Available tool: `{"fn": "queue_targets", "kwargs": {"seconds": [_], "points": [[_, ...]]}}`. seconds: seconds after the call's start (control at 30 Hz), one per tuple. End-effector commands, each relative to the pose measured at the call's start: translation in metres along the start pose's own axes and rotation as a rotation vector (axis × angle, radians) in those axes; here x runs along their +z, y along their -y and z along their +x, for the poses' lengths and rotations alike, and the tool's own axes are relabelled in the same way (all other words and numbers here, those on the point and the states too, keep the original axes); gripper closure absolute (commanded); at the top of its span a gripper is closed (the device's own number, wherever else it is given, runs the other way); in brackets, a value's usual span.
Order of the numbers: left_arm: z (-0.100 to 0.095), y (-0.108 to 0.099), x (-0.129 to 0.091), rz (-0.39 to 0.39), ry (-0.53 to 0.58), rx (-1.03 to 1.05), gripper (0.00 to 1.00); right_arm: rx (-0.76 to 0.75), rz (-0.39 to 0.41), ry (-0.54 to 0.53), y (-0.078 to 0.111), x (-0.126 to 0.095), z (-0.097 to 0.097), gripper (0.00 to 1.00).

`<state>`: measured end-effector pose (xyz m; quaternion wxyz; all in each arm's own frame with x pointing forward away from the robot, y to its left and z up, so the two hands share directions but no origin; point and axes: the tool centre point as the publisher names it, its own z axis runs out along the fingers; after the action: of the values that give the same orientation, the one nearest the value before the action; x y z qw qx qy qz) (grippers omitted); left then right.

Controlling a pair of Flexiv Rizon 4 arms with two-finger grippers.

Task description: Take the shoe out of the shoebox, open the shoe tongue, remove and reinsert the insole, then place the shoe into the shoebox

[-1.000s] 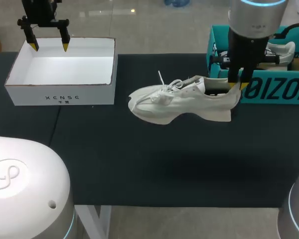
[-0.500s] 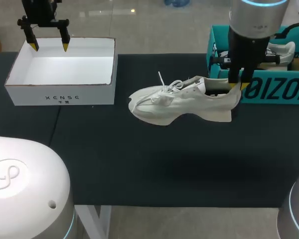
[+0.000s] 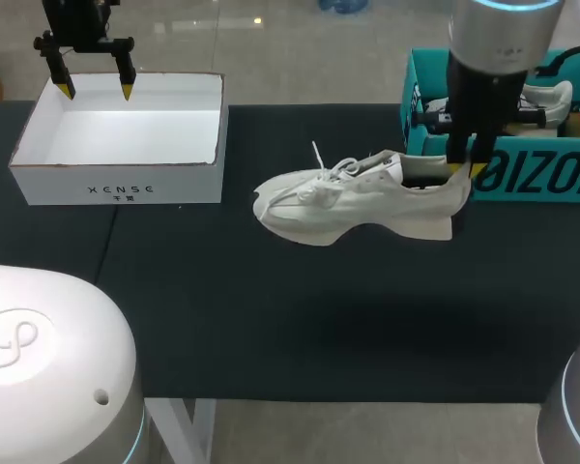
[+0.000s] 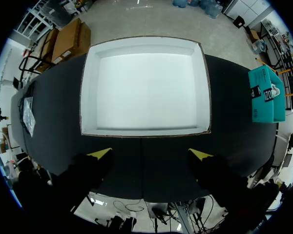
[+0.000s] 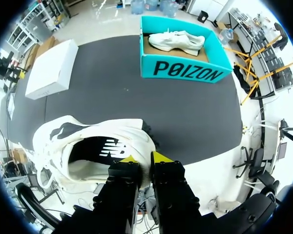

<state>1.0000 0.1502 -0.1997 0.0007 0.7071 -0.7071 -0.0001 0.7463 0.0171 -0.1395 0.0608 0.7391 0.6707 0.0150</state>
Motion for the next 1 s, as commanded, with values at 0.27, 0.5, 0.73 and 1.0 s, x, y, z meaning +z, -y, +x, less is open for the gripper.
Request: {"fn": "queue_targets", "kwargs": {"seconds": [0.27,0.5,0.73,1.0], "points": [[0.000,0.000,0.000,0.000,0.001,0.000,0.00,0.013,0.015,-0.005,0.006,0.037,-0.001,1.00],[0.000,0.000,0.000,0.000,0.001,0.000,0.00,0.024,0.029,-0.022,0.013,0.082,-0.001,1.00],[0.000,0.000,0.000,0.000,0.001,0.000,0.00,0.039,0.052,-0.051,0.023,0.125,0.000,1.00],[0.000,0.000,0.000,0.000,0.001,0.000,0.00,0.035,0.069,-0.076,0.037,0.166,0.004,1.00]]}}
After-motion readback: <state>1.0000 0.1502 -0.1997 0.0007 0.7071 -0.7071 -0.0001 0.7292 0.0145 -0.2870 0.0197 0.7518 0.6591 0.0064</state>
